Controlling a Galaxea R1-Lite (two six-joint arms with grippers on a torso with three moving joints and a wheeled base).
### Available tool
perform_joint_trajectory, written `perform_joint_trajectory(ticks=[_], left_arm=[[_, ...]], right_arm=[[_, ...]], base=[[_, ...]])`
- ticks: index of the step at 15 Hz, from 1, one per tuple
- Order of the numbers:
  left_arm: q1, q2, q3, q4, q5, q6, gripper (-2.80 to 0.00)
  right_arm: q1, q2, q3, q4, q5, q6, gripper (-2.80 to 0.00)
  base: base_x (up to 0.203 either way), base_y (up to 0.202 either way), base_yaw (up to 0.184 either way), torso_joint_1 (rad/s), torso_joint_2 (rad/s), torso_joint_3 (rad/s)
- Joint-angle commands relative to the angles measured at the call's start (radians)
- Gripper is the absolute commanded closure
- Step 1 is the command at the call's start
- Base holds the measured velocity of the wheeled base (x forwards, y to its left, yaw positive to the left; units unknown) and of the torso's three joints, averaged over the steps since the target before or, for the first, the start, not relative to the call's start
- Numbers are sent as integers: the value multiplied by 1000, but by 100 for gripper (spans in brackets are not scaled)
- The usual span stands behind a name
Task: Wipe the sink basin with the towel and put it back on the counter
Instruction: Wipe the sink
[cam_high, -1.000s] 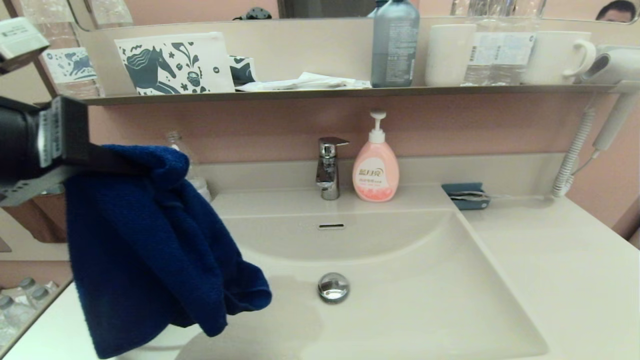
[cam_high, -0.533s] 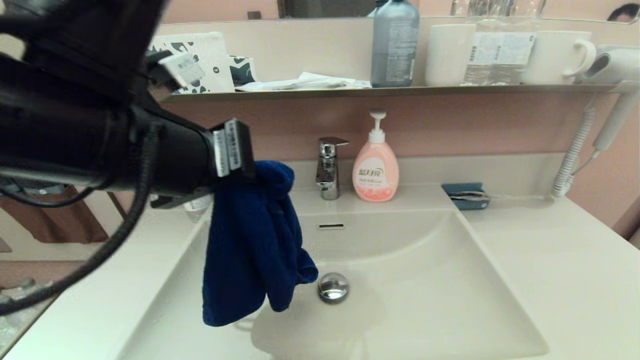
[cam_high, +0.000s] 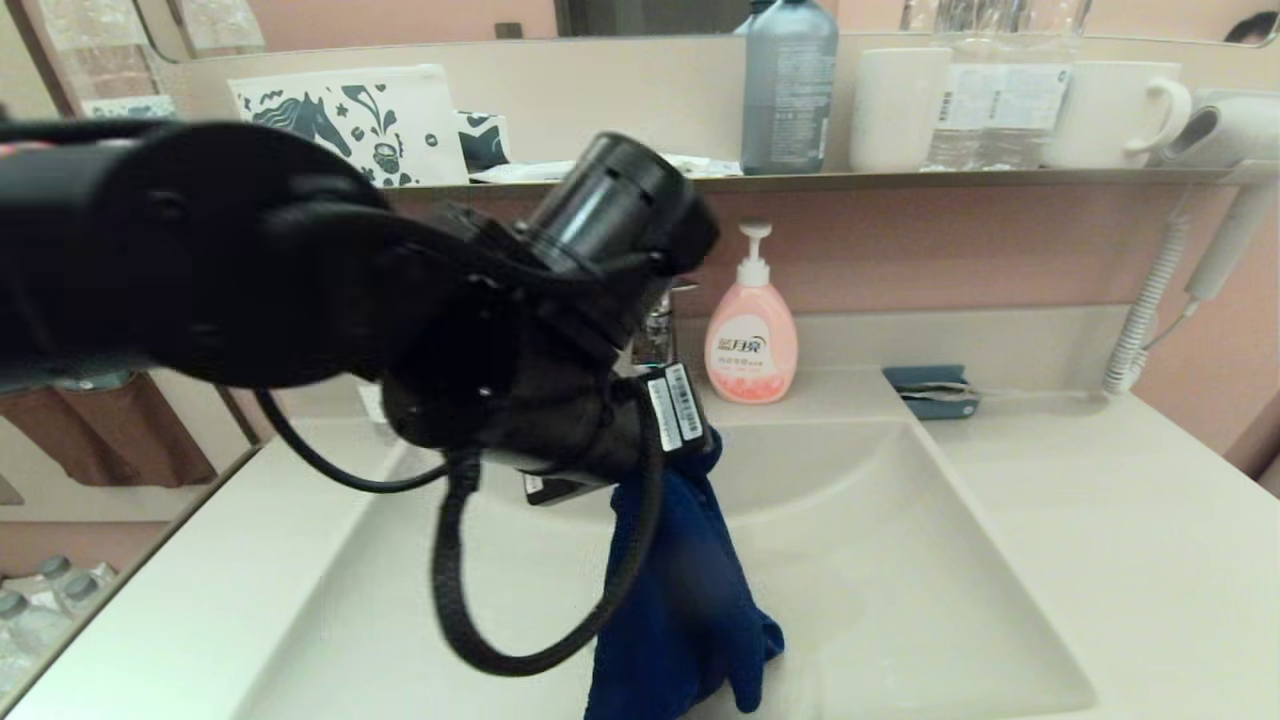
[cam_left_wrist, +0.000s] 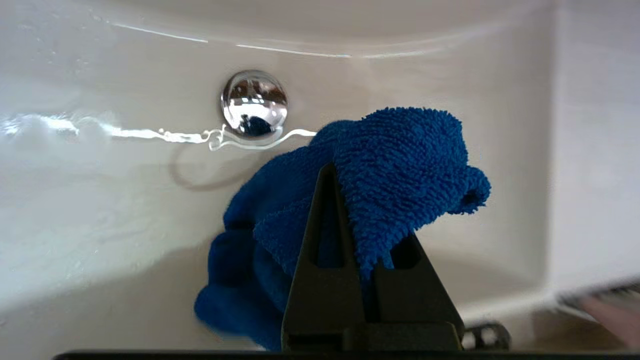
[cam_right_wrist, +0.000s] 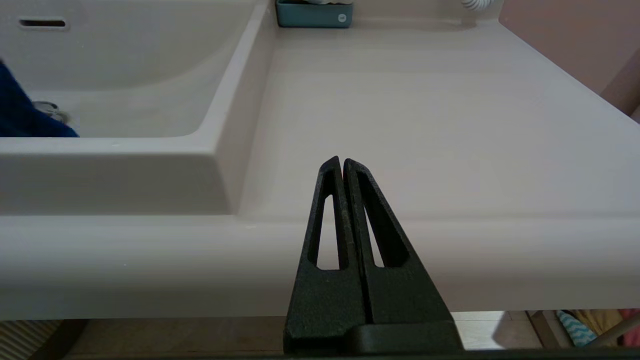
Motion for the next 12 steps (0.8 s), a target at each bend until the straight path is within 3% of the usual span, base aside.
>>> perform_joint_trajectory(ticks=[1,8,12], left_arm=[[-19,126,-14,-48,13,-7,0],[-86,276,-83,-41,45,-13,0],[-154,404,-88,-30,74,-85,0]], right_arm=[[0,0,0,0,1,-1,0],[0,0,0,0,1,-1,0],[0,0,0,0,1,-1,0]], base=[[0,0,0,0,0,0],[0,0,0,0,0,0],[0,0,0,0,0,0]])
